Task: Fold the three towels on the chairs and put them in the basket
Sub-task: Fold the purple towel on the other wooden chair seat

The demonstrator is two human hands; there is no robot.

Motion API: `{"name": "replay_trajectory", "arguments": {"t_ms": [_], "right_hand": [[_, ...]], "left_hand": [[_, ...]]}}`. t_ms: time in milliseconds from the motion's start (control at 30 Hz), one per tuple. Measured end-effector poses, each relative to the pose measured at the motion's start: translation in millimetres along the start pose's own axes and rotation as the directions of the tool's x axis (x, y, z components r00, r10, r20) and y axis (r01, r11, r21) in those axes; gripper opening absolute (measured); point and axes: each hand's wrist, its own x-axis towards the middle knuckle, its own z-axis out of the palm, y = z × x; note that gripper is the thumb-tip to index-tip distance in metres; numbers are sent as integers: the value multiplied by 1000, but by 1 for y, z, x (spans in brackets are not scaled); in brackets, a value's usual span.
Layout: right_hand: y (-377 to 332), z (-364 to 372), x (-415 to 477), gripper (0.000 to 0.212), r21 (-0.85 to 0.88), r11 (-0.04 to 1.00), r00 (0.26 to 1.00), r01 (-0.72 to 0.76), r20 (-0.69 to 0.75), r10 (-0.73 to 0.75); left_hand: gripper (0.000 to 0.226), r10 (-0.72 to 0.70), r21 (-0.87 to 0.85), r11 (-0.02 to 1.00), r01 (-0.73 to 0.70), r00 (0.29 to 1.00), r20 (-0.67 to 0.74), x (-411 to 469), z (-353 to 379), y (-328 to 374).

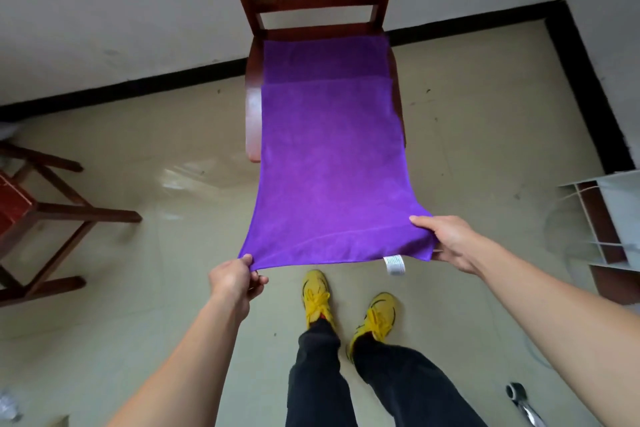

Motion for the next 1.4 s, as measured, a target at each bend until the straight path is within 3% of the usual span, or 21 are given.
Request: {"name": "replay_trajectory", "arguments": {"t_ms": [233,467,633,800,967,1267,1400], "right_hand": [[64,16,-8,22,-20,999,964,36,-262,-40],[93,18,-29,31,-331,928,976,-170,-186,113],[95,13,-25,25,-180,961,973,-210,-132,189],[73,5,-10,19,-21,992,982,-124,-149,120],[75,-4,-6,26,-226,967,983,-121,-164,84],[103,-13,-19,24,-544,812,974,-212,-50,221],[117,-11,-28,24,-605,762,961,-230,-16,278]], "left_hand": [[10,-64,58,996,64,998,-1,-7,-26,-44],[18,-108,123,986,115,993,-56,-11,-41,-63],[16,-118,146,981,124,992,-51,-5,-39,-69],[17,-63,173,982,72,996,-58,2,-27,-55],[17,-64,228,969,92,990,-124,2,-22,-55],[11,-94,272,950,153,971,-221,-1,-37,-90],[10,-126,253,949,186,963,-237,-5,-46,-106]]}}
